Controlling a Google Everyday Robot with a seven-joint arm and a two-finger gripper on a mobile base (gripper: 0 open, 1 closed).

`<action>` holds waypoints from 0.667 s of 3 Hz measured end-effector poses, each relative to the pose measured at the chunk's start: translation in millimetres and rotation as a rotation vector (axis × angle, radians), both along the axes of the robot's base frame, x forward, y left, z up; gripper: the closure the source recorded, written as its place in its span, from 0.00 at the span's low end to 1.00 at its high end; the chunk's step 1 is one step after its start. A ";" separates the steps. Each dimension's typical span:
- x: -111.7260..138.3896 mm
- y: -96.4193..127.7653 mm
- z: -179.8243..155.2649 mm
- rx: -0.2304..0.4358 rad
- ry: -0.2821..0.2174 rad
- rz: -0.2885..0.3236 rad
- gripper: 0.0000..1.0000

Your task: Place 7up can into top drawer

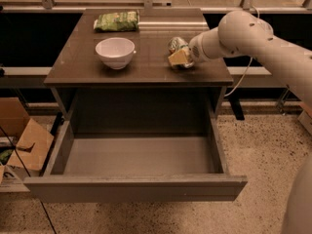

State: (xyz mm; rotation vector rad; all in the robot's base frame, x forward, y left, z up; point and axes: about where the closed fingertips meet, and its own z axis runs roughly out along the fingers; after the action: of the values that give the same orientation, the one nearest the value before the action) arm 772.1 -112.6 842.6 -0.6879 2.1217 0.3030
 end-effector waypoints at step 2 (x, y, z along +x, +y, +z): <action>-46.5 -14.8 55.3 -0.034 -0.086 0.117 1.00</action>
Offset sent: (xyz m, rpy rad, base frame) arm -0.0897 -0.0368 0.0936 -0.0599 -0.1533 0.2040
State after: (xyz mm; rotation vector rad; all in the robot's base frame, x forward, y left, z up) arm 725.6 -127.4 897.9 -0.8322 2.0128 0.2963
